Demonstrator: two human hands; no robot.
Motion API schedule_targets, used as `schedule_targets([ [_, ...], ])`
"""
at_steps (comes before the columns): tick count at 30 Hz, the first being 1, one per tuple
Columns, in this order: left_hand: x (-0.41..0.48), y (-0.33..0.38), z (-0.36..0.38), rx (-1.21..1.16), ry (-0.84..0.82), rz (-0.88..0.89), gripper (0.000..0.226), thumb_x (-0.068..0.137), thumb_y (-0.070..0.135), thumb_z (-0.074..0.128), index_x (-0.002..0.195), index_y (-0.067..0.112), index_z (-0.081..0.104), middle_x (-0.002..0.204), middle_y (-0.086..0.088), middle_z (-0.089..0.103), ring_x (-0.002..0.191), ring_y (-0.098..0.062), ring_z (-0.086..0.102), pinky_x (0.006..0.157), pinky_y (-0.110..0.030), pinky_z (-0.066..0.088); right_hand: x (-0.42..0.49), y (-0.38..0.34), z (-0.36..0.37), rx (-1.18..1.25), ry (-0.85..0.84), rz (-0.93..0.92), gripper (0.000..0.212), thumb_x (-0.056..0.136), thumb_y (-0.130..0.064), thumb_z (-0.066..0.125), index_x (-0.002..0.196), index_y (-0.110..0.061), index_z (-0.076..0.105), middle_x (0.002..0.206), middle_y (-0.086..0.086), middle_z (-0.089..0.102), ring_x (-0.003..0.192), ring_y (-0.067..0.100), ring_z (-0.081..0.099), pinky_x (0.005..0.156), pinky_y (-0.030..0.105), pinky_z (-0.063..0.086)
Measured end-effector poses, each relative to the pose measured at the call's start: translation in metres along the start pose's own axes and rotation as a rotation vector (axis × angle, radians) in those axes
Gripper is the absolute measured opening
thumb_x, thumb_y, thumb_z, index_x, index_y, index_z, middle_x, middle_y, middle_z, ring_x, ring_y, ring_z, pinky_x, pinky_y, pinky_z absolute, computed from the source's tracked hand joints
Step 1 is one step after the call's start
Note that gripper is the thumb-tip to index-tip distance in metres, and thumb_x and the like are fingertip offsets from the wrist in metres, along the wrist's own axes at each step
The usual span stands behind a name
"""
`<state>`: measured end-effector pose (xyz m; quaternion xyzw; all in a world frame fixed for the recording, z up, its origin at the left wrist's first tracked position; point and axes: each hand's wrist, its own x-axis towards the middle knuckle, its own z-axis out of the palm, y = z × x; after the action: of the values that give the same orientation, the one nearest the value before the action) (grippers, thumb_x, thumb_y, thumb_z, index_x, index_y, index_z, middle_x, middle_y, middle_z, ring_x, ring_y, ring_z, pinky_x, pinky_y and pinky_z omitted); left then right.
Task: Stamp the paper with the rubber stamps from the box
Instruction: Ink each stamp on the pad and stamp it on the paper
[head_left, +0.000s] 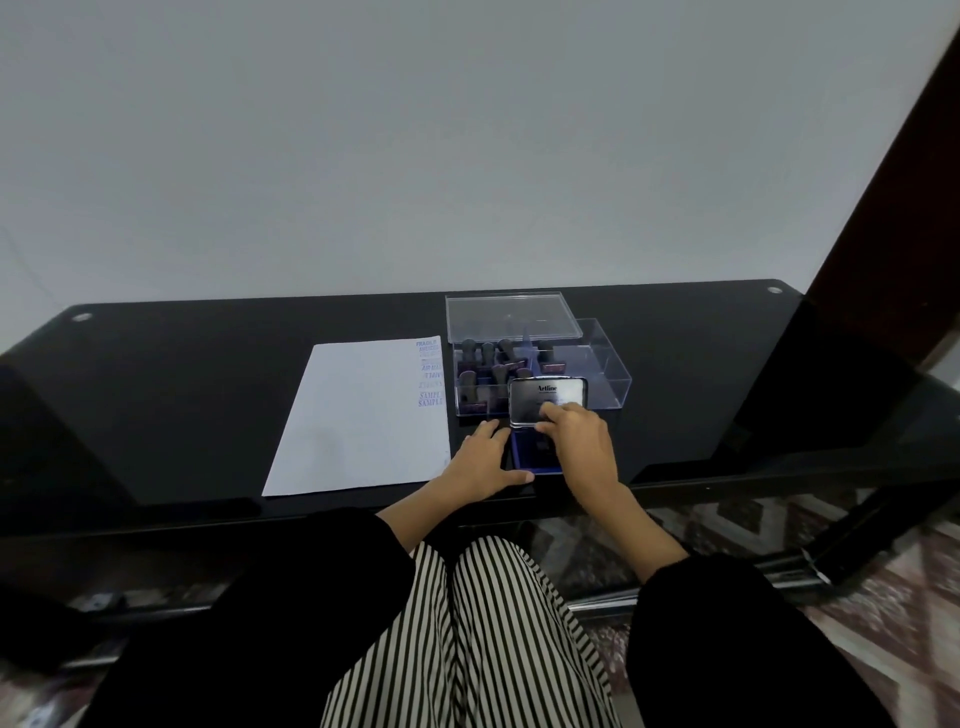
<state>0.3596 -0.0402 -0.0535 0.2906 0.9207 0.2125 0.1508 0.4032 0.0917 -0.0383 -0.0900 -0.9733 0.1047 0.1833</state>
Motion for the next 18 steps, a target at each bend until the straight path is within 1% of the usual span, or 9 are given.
schedule_targets([
  [3, 0.000, 0.000, 0.000, -0.004, 0.005, 0.006, 0.079, 0.086, 0.042, 0.060, 0.147, 0.009, 0.022, 0.157, -0.011, 0.013, 0.144, -0.028, 0.016, 0.117, -0.040, 0.020, 0.010, -0.003, -0.004, 0.023, -0.037, 0.024, 0.021, 0.097, -0.020, 0.047, 0.099, -0.004, 0.061, 0.095, 0.011, 0.062, 0.089, 0.025, 0.061, 0.062, 0.024, 0.033],
  [6, 0.000, 0.000, 0.000, -0.006, 0.012, 0.008, 0.079, 0.085, 0.042, 0.061, 0.147, 0.009, 0.023, 0.157, -0.011, 0.014, 0.144, -0.029, 0.017, 0.117, -0.040, 0.021, 0.004, -0.001, 0.000, 0.025, -0.012, 0.021, 0.019, 0.096, -0.020, 0.049, 0.098, -0.004, 0.060, 0.096, 0.011, 0.062, 0.088, 0.025, 0.061, 0.062, 0.024, 0.036],
  [7, 0.000, -0.001, 0.000, -0.006, 0.014, 0.010, 0.079, 0.085, 0.042, 0.060, 0.147, 0.009, 0.023, 0.157, -0.011, 0.014, 0.144, -0.029, 0.017, 0.117, -0.039, 0.020, -0.002, 0.000, 0.003, 0.035, 0.034, 0.012, 0.017, 0.095, -0.018, 0.051, 0.096, -0.004, 0.060, 0.095, 0.010, 0.061, 0.085, 0.025, 0.062, 0.062, 0.025, 0.037],
  [9, 0.000, -0.001, 0.001, -0.006, 0.017, 0.013, 0.079, 0.085, 0.042, 0.061, 0.147, 0.009, 0.023, 0.156, -0.011, 0.014, 0.144, -0.028, 0.018, 0.117, -0.039, 0.020, -0.017, 0.003, 0.009, 0.095, 0.129, -0.035, 0.008, 0.086, -0.011, 0.064, 0.089, -0.004, 0.062, 0.084, 0.009, 0.062, 0.071, 0.024, 0.062, 0.057, 0.026, 0.043],
  [10, 0.000, -0.001, 0.001, -0.007, 0.020, 0.014, 0.079, 0.085, 0.042, 0.061, 0.146, 0.009, 0.024, 0.156, -0.011, 0.015, 0.144, -0.028, 0.018, 0.117, -0.039, 0.021, -0.024, 0.004, 0.013, 0.131, 0.181, -0.056, 0.009, 0.080, -0.006, 0.070, 0.086, -0.003, 0.063, 0.079, 0.009, 0.062, 0.064, 0.022, 0.062, 0.053, 0.027, 0.046],
  [12, 0.001, -0.001, 0.001, -0.012, 0.023, 0.017, 0.078, 0.085, 0.042, 0.061, 0.146, 0.010, 0.024, 0.156, -0.010, 0.016, 0.144, -0.027, 0.019, 0.117, -0.039, 0.021, -0.032, 0.007, 0.017, 0.178, 0.227, -0.065, 0.014, 0.075, -0.002, 0.074, 0.086, -0.003, 0.065, 0.076, 0.008, 0.063, 0.059, 0.020, 0.061, 0.050, 0.029, 0.051],
  [15, 0.000, 0.000, 0.000, -0.003, 0.017, 0.014, 0.079, 0.086, 0.041, 0.061, 0.146, 0.009, 0.023, 0.156, -0.011, 0.014, 0.144, -0.028, 0.017, 0.117, -0.039, 0.020, -0.028, 0.005, 0.012, 0.158, 0.189, -0.043, 0.009, 0.082, -0.007, 0.067, 0.089, -0.002, 0.064, 0.081, 0.010, 0.064, 0.065, 0.025, 0.063, 0.055, 0.033, 0.052],
  [16, 0.000, 0.000, -0.001, -0.001, 0.012, 0.009, 0.079, 0.086, 0.042, 0.060, 0.146, 0.008, 0.022, 0.157, -0.011, 0.013, 0.144, -0.028, 0.017, 0.117, -0.039, 0.020, -0.022, 0.004, 0.011, 0.138, 0.151, -0.021, 0.010, 0.087, -0.011, 0.062, 0.092, -0.003, 0.063, 0.086, 0.011, 0.063, 0.071, 0.026, 0.063, 0.060, 0.035, 0.051],
  [18, 0.000, 0.001, -0.001, 0.001, 0.004, 0.004, 0.079, 0.086, 0.042, 0.060, 0.146, 0.008, 0.022, 0.157, -0.012, 0.013, 0.144, -0.029, 0.017, 0.117, -0.038, 0.020, -0.009, 0.002, 0.008, 0.098, 0.069, 0.019, 0.017, 0.094, -0.018, 0.052, 0.100, -0.004, 0.061, 0.095, 0.011, 0.062, 0.082, 0.027, 0.063, 0.068, 0.033, 0.048],
])
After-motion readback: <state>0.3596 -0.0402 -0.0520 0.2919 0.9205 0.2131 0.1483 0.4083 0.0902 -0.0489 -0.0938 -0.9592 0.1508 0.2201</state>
